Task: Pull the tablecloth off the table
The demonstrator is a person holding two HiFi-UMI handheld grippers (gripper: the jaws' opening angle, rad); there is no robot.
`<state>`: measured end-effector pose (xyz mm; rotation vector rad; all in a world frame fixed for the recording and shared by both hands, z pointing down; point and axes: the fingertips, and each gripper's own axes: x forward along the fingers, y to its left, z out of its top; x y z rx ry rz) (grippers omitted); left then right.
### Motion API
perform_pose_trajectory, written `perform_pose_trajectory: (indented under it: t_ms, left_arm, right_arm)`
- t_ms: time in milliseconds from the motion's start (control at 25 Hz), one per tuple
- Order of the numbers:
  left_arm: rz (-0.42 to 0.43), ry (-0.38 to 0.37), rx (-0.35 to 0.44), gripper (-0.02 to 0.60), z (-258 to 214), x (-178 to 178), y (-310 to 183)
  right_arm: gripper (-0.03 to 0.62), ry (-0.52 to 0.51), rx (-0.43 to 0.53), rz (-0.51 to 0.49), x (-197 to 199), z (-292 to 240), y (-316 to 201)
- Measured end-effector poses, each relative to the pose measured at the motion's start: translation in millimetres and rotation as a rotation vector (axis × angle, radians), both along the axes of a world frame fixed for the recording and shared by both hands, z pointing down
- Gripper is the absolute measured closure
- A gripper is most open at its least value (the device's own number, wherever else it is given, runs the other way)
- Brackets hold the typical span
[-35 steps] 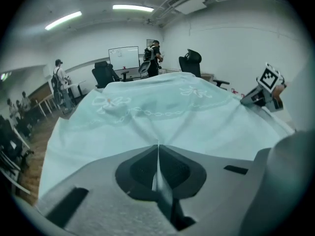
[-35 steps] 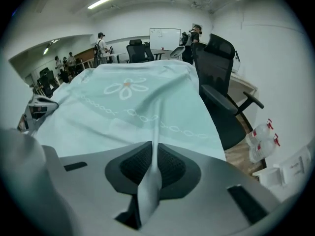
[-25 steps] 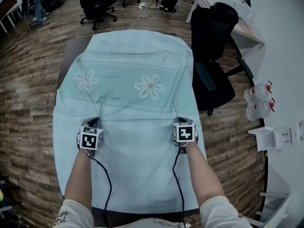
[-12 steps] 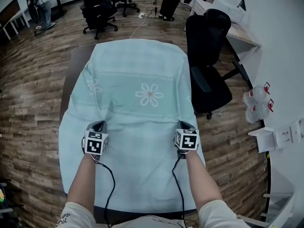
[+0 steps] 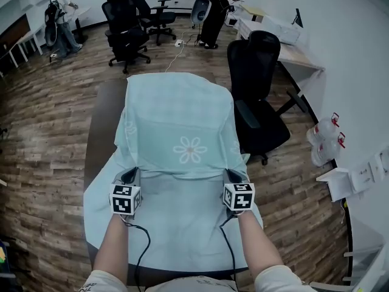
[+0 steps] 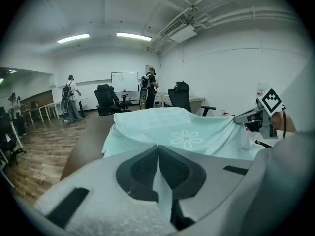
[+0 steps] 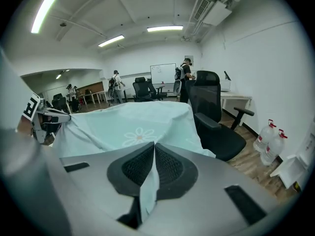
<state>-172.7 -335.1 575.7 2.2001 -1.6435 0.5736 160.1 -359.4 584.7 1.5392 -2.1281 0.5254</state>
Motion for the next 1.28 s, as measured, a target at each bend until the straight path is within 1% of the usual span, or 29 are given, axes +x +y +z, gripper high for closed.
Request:
perform_pose_trajectory:
  t_ms: [160, 320, 480, 520, 680, 800, 920, 1000, 1080, 1280]
  left_arm:
    - [-0.011, 0.018, 0.05, 0.574, -28.7, 7.2, 31.0]
    - [-0.03, 0.037, 0.1, 0.574, -55.0, 13.5, 74.2]
    - [-0.024, 0.051, 0.146, 0.574, -79.9, 17.8, 122.6]
    - [-0.019, 0.065, 0.167, 0.574, -89.0, 18.9, 131.9]
    - [-0.022, 0.16, 0.281, 0.574, -135.1, 26.7, 158.3]
    - [0.001, 0.169, 0.352, 0.574, -170.4, 39.6, 170.1]
    - [0.011, 0.167, 0.406, 0.574, -199.8, 48.7, 178.0]
    - [0.002, 0.17, 0.428, 0.574, -213.0, 47.5, 179.2]
    - [-0.006, 0.161, 0.434, 0.574, -218.0, 44.6, 176.6]
    - [-0.013, 0.136, 0.411, 0.572, -210.0, 46.4, 173.4]
  right_arm:
    - [0.58, -0.031, 0.058, -0.027, -12.4, -30.3, 30.5]
    - [0.58, -0.059, 0.124, -0.09, -32.1, -62.4, 71.9]
    - [0.58, -0.135, 0.178, -0.11, -54.7, -95.3, 116.9]
    - [0.58, -0.157, 0.194, -0.111, -59.9, -104.1, 125.4]
    - [0.58, -0.241, 0.258, -0.126, -74.1, -143.6, 149.4]
    - [0.58, -0.263, 0.333, -0.141, -76.0, -179.2, 160.7]
    - [0.58, -0.249, 0.417, -0.152, -75.2, -212.4, 171.1]
    - [0.58, -0.227, 0.464, -0.154, -77.1, -228.7, 176.1]
    - [0.58, -0.22, 0.484, -0.145, -79.4, -237.5, 176.9]
    - [0.58, -0.224, 0.471, -0.133, -83.2, -234.6, 174.0]
